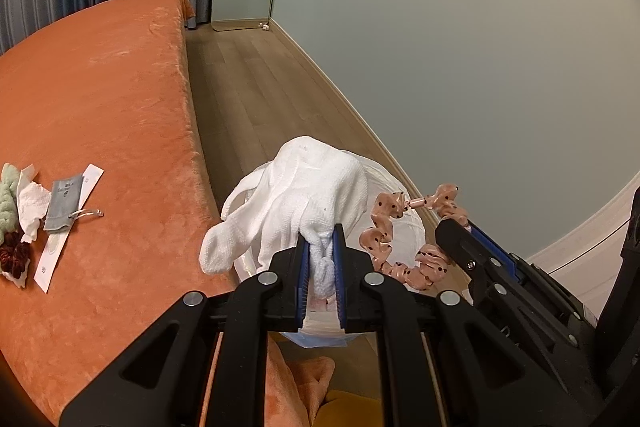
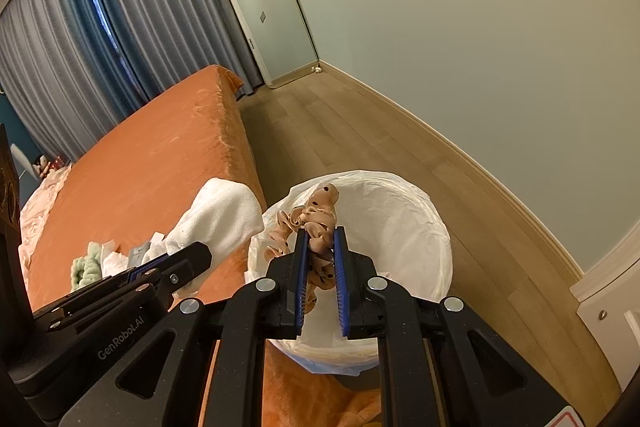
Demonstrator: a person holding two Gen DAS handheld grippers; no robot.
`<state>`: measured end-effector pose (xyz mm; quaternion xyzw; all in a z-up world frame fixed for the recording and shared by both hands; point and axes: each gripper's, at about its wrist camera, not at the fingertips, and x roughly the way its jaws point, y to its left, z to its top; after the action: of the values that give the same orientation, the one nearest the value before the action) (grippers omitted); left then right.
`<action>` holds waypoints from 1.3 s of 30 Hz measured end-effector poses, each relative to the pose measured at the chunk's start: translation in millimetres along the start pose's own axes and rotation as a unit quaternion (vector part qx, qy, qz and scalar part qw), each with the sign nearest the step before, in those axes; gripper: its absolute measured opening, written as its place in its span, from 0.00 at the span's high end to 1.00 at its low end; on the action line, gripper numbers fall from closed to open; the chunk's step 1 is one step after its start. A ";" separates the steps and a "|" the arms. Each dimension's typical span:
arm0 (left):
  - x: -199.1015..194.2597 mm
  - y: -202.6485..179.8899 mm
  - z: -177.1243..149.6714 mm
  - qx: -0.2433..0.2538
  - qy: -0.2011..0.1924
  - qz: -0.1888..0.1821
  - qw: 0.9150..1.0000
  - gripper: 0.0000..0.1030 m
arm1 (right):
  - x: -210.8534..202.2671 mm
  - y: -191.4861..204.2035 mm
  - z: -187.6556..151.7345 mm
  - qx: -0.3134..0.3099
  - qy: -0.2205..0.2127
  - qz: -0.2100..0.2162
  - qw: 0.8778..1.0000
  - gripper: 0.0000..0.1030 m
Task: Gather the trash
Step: 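Carry the scrunchie and glove over the white bin and open both tools, then move both open tools back to the pile on the bed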
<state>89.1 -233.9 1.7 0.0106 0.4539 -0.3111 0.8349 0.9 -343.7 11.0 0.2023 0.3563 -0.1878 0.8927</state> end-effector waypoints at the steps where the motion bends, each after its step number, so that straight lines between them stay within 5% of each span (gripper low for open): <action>1: 0.9 -1.1 0.0 0.001 0.001 0.000 1.000 0.90 | 0.2 -0.8 0.5 0.000 0.000 0.000 1.000 0.89; 11: 8.1 -7.2 -0.1 0.000 0.005 -0.007 1.000 0.87 | 2.2 -3.9 2.9 0.007 0.000 -0.007 1.000 0.87; 14: 7.0 -6.2 -0.4 -0.015 -0.001 0.014 1.000 0.52 | 1.4 -6.5 2.9 0.013 -0.009 -0.028 0.999 0.77; 15: 4.8 -4.5 -0.3 -0.016 -0.011 0.020 1.000 0.47 | 2.1 -9.4 3.2 0.020 -0.007 -0.032 0.999 0.75; 17: 4.3 -3.6 0.5 -0.009 -0.011 0.024 1.000 0.47 | 1.6 -13.6 3.2 0.030 -0.006 -0.030 0.999 0.68; 39: -24.1 48.6 -9.6 -0.050 -0.024 0.050 0.997 0.47 | -0.4 24.9 -9.6 -0.012 0.005 -0.019 1.000 0.62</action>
<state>98.1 -179.5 1.6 -0.0163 0.4473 -0.2463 0.8597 7.2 -317.7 10.5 0.1857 0.3664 -0.1999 0.8896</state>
